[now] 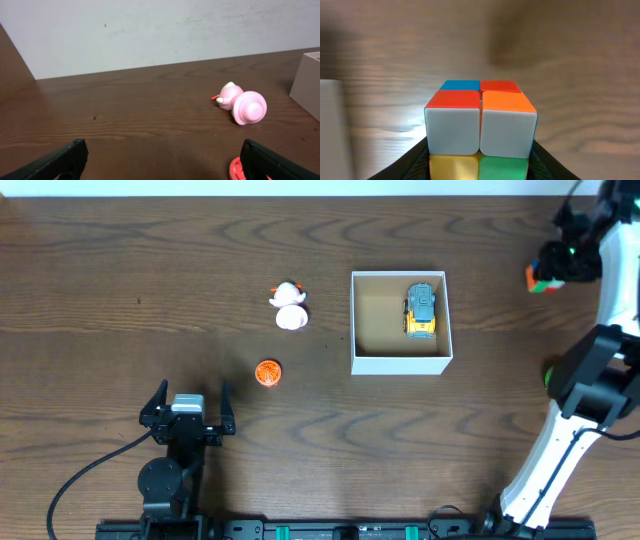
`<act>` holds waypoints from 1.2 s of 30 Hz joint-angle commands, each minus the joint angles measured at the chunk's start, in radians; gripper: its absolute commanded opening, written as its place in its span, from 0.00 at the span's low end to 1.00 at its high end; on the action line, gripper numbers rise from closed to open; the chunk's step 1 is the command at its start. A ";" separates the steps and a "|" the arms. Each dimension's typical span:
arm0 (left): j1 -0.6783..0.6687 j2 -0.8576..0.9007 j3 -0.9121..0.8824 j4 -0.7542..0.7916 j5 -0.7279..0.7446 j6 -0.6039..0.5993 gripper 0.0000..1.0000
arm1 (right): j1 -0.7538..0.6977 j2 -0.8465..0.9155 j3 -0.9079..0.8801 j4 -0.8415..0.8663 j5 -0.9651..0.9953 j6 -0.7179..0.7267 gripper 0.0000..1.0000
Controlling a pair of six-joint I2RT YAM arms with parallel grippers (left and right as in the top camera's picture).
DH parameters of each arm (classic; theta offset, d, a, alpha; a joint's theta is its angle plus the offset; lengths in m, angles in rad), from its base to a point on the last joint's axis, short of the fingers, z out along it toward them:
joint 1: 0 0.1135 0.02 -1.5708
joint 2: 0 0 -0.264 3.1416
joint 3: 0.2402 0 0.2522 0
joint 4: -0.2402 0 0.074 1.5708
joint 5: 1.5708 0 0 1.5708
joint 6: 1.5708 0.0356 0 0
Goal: Pack container
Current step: 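Carry the cube into the box and open the right gripper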
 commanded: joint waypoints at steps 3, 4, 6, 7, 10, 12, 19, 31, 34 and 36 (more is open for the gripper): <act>0.005 0.000 -0.017 -0.031 0.011 0.010 0.98 | 0.132 -0.053 0.125 -0.079 -0.088 0.002 0.40; 0.005 0.000 -0.017 -0.031 0.010 0.010 0.98 | 0.156 -0.056 0.141 -0.093 -0.090 0.002 0.41; 0.005 0.000 -0.017 -0.031 0.010 0.010 0.98 | 0.214 -0.063 0.171 -0.118 -0.090 0.002 0.41; 0.005 0.000 -0.017 -0.031 0.010 0.010 0.98 | 0.244 -0.066 0.183 -0.129 -0.090 0.000 0.42; 0.005 0.000 -0.017 -0.031 0.010 0.010 0.98 | 0.328 -0.070 0.206 -0.161 -0.090 -0.026 0.43; 0.005 0.000 -0.017 -0.031 0.010 0.010 0.98 | 0.389 -0.070 0.208 -0.181 -0.086 -0.064 0.44; 0.005 0.000 -0.017 -0.031 0.011 0.010 0.98 | 0.537 -0.070 0.208 -0.217 0.013 -0.111 0.44; 0.005 0.000 -0.017 -0.031 0.010 0.010 0.98 | 0.586 -0.070 0.203 -0.298 0.007 -0.211 0.46; 0.005 0.000 -0.017 -0.031 0.011 0.010 0.98 | 0.583 -0.070 0.203 -0.303 -0.023 -0.314 0.47; 0.005 0.000 -0.017 -0.031 0.010 0.010 0.98 | 0.583 -0.069 0.203 -0.302 -0.038 -0.359 0.47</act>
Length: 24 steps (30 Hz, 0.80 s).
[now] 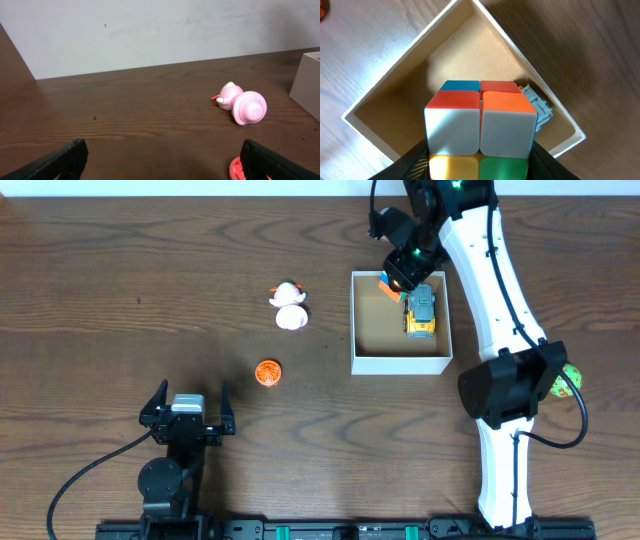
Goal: Pack container
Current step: 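Carry the cube into the box and open the right gripper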
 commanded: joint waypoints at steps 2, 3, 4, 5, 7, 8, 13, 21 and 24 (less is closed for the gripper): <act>0.005 0.000 -0.017 -0.031 0.010 0.010 0.98 | -0.001 -0.039 0.015 -0.001 -0.058 -0.164 0.47; 0.005 0.000 -0.017 -0.031 0.011 0.010 0.98 | -0.001 -0.039 0.014 0.000 -0.067 -0.188 0.47; 0.005 0.000 -0.017 -0.031 0.010 0.010 0.98 | -0.001 -0.039 0.013 0.002 -0.078 -0.217 0.47; 0.005 0.000 -0.017 -0.031 0.010 0.010 0.98 | -0.001 -0.039 0.008 0.006 -0.082 -0.242 0.47; 0.005 0.000 -0.017 -0.031 0.010 0.010 0.98 | -0.001 -0.039 -0.005 0.014 -0.083 -0.291 0.48; 0.005 0.000 -0.017 -0.031 0.011 0.010 0.98 | -0.001 -0.039 -0.014 0.019 -0.083 -0.317 0.48; 0.005 0.000 -0.017 -0.031 0.010 0.010 0.98 | -0.001 -0.039 -0.089 0.074 -0.082 -0.407 0.55; 0.005 0.000 -0.017 -0.031 0.011 0.010 0.98 | -0.001 -0.039 -0.214 0.166 -0.071 -0.425 0.58; 0.005 0.000 -0.017 -0.031 0.010 0.010 0.98 | -0.001 -0.039 -0.235 0.180 -0.071 -0.425 0.58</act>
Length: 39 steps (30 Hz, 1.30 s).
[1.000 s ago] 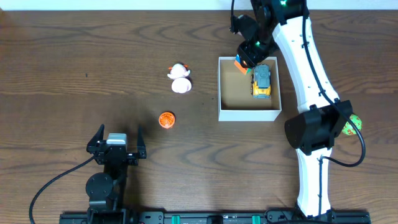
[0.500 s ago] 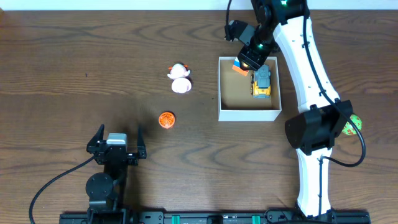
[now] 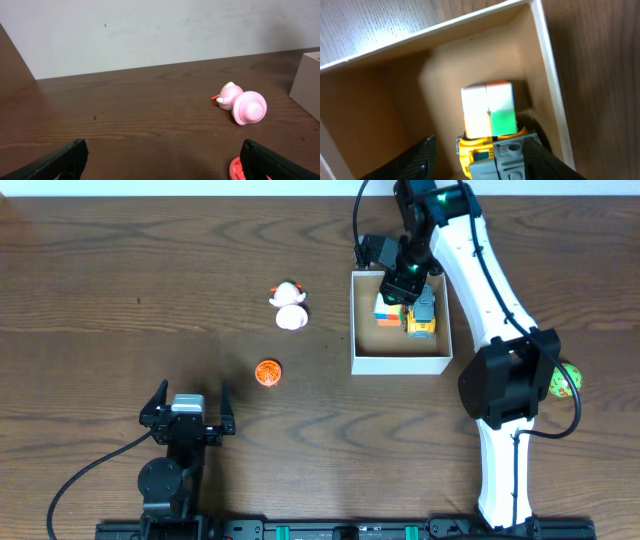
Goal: Pack container
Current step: 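Carry the cube into the box and open the right gripper, then move the right gripper over the green number ball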
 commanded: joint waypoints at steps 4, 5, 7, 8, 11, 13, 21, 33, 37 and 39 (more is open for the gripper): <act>0.005 0.000 -0.017 -0.031 0.010 0.010 0.98 | -0.001 -0.036 -0.019 0.024 -0.007 -0.020 0.59; 0.005 0.000 -0.017 -0.031 0.010 0.010 0.98 | -0.001 -0.036 -0.019 0.027 -0.005 -0.017 0.59; 0.005 0.000 -0.017 -0.031 0.010 0.010 0.98 | -0.001 -0.036 -0.019 0.049 0.028 0.031 0.59; 0.005 0.000 -0.017 -0.031 0.011 0.010 0.98 | 0.000 -0.036 -0.016 0.066 0.058 0.074 0.59; 0.005 0.000 -0.017 -0.031 0.011 0.010 0.98 | 0.002 -0.036 0.020 0.098 0.153 0.225 0.62; 0.005 0.000 -0.017 -0.031 0.010 0.010 0.98 | 0.002 -0.036 0.069 0.104 0.218 0.338 0.79; 0.005 0.000 -0.017 -0.031 0.011 0.010 0.98 | -0.037 -0.041 0.393 -0.026 0.552 0.800 0.99; 0.005 0.000 -0.017 -0.031 0.010 0.010 0.98 | -0.155 -0.126 0.450 -0.273 0.455 0.840 0.99; 0.005 0.000 -0.017 -0.031 0.010 0.010 0.98 | -0.211 -0.223 0.246 -0.273 0.401 0.869 0.99; 0.005 0.000 -0.017 -0.031 0.011 0.010 0.98 | -0.247 -0.278 0.103 -0.273 0.351 0.869 0.99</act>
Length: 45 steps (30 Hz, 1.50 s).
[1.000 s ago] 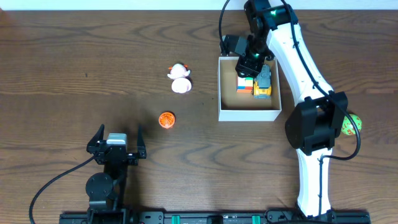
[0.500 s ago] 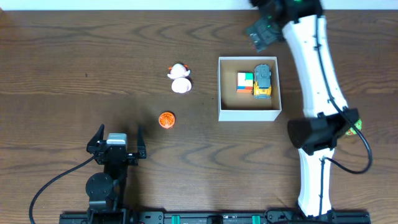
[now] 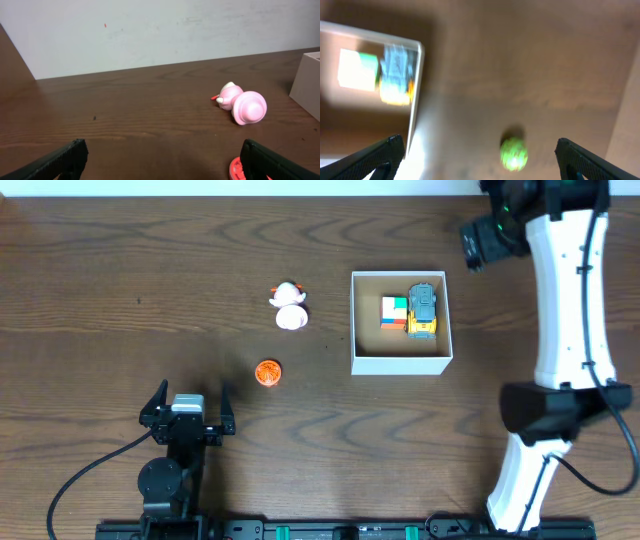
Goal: Pack container
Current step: 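Move the right gripper over the green number ball, then lower and close the right gripper on the green ball, lift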
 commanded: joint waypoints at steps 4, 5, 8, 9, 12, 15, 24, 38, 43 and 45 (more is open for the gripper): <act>0.005 0.000 -0.017 -0.031 0.010 0.010 0.98 | -0.151 -0.141 -0.399 0.061 -0.073 0.036 0.99; 0.005 0.000 -0.017 -0.031 0.011 0.010 0.98 | -0.177 -0.145 -0.447 0.090 -0.085 0.035 0.99; 0.005 0.000 -0.017 -0.031 0.011 0.010 0.98 | -0.277 -0.146 -0.600 0.168 -0.135 0.035 0.99; 0.005 0.000 -0.017 -0.031 0.011 0.010 0.98 | -0.303 -0.146 -0.640 0.184 -0.149 0.035 0.99; 0.005 0.000 -0.017 -0.031 0.010 0.010 0.98 | -0.373 -0.147 -0.746 0.229 -0.215 0.026 0.99; 0.005 0.000 -0.017 -0.031 0.010 0.010 0.98 | -0.420 -0.147 -0.815 0.287 -0.273 0.000 0.99; 0.005 0.000 -0.017 -0.031 0.010 0.010 0.98 | -0.502 -0.147 -0.941 0.403 -0.231 -0.019 0.99; 0.005 0.000 -0.017 -0.031 0.011 0.010 0.98 | -0.609 -0.146 -0.960 0.475 -0.117 0.062 0.99; 0.005 0.000 -0.017 -0.031 0.010 0.010 0.98 | -0.594 -0.146 -1.019 0.536 -0.116 0.062 0.99; 0.005 0.000 -0.017 -0.031 0.010 0.010 0.98 | -0.592 -0.146 -1.049 0.561 -0.121 0.063 0.99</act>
